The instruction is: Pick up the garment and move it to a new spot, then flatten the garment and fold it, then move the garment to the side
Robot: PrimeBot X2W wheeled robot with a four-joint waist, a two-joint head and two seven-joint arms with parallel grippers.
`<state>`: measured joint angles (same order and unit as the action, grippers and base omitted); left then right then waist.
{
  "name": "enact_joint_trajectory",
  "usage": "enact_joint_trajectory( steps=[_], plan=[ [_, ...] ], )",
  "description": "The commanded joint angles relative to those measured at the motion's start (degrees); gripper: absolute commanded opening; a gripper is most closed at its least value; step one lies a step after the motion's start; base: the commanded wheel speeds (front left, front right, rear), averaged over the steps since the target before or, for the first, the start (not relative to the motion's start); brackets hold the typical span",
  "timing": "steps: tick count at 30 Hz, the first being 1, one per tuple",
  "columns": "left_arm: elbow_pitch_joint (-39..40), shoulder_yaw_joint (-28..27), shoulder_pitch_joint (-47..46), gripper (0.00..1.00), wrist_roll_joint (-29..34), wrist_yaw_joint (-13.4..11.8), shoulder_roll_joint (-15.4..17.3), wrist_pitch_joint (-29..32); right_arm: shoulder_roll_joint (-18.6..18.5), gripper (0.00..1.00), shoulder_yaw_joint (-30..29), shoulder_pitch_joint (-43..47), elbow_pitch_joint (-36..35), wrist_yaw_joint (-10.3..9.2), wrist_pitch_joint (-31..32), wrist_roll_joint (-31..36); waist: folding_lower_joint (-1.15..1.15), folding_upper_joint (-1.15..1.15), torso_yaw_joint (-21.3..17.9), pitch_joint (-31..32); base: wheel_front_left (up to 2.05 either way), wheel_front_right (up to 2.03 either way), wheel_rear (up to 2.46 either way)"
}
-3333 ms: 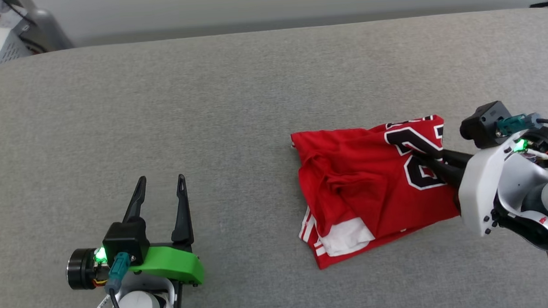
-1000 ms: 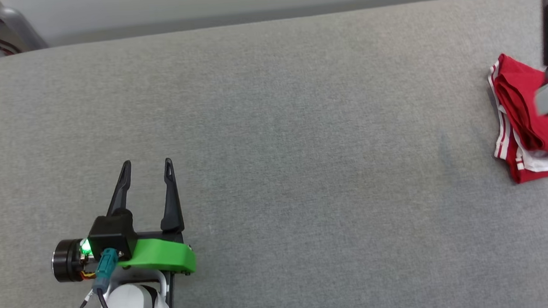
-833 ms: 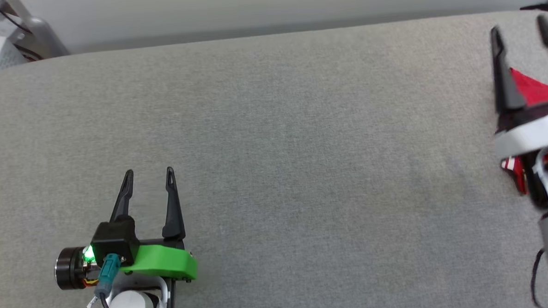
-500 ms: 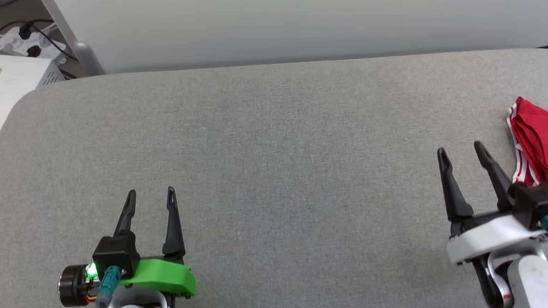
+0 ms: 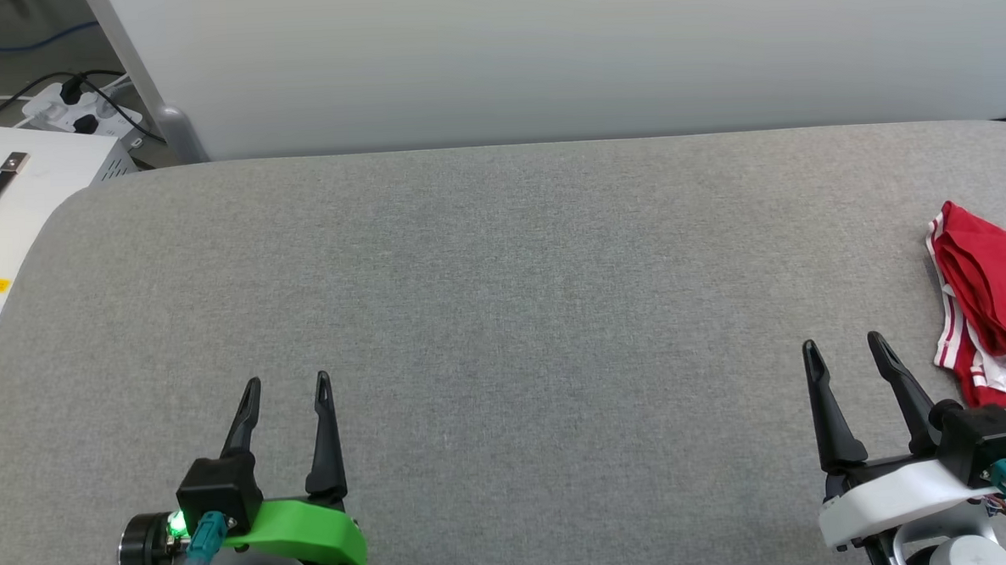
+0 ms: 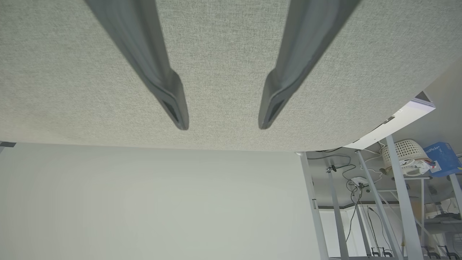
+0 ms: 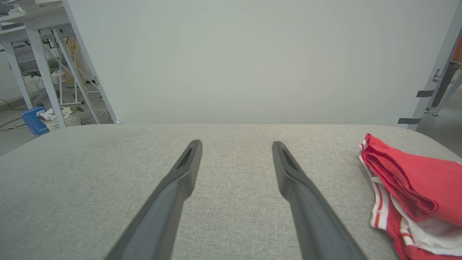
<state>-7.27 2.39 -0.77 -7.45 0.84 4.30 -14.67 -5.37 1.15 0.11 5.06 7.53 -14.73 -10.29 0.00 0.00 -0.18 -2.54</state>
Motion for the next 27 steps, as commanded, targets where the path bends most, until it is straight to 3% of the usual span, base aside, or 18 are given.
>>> enact_joint_trajectory(
  steps=[1,6,7,27],
  plan=[
    [-0.2,-0.1,0.9,1.0,-0.4,0.4,-0.2,-0.3,0.2,1.0,0.0,0.7,-0.4,-0.04,-0.3,-0.3,0.0,0.0,0.1,0.0,0.0,0.0,0.0],
    [-0.2,-0.2,1.0,1.0,-0.2,0.3,-0.3,-0.3,0.4,1.0,0.1,0.9,-0.6,-0.04,-0.3,-0.1,0.0,0.0,0.3,-0.2,0.0,0.0,0.0],
    [-0.1,-0.1,0.2,0.0,0.0,0.0,-0.2,0.0,0.2,0.0,0.1,0.1,-0.3,0.0,0.0,0.0,0.0,0.0,0.3,-0.2,0.0,0.0,0.0],
    [0.8,-0.4,0.2,0.0,0.9,-0.1,-0.3,1.9,0.4,0.0,-0.1,0.1,-0.8,-0.01,2.0,1.3,0.0,0.0,0.2,0.1,0.0,0.0,0.0]
  ],
)
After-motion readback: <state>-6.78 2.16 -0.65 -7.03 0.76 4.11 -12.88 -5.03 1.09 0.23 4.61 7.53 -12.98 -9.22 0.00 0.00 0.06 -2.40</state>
